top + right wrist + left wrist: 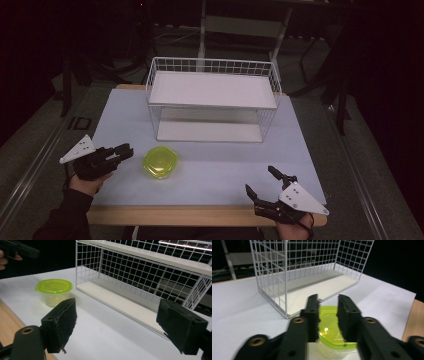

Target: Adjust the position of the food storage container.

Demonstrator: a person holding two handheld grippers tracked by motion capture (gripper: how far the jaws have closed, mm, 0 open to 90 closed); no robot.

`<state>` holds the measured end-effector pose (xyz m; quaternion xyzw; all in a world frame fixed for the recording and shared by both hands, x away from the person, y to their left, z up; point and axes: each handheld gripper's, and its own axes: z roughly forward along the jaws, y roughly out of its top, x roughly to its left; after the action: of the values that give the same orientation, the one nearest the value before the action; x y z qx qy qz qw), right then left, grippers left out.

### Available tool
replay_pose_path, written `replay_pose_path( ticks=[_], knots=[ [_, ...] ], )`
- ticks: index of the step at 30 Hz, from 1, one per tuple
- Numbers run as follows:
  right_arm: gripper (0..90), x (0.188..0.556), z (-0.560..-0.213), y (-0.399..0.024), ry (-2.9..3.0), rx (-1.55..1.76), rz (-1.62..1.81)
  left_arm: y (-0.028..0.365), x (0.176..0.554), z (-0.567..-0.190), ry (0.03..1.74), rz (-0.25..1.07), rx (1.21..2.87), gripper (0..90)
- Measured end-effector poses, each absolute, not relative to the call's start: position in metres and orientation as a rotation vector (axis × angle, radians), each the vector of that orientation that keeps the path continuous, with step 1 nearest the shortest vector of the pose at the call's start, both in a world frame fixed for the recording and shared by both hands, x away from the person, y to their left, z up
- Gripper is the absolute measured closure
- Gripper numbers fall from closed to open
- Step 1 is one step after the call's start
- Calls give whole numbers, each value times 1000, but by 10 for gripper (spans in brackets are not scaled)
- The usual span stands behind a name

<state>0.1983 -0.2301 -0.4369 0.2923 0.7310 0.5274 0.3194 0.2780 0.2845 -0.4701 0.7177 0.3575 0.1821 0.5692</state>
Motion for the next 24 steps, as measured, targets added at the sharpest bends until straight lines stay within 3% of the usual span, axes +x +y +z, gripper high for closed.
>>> replay_pose_path(
  ticks=[4,8,20,24],
  knots=[
    [164,198,-437,-229,1930,764,1393,282,291,-477,887,405,1727,840],
    [164,198,-437,-229,1935,756,1402,278,302,-487,965,359,1759,897],
    [176,198,-437,-230,1941,762,1419,266,316,-509,1071,304,1933,900],
    [176,198,-437,-230,1944,761,1423,259,321,-519,1089,218,1980,900]
  ],
)
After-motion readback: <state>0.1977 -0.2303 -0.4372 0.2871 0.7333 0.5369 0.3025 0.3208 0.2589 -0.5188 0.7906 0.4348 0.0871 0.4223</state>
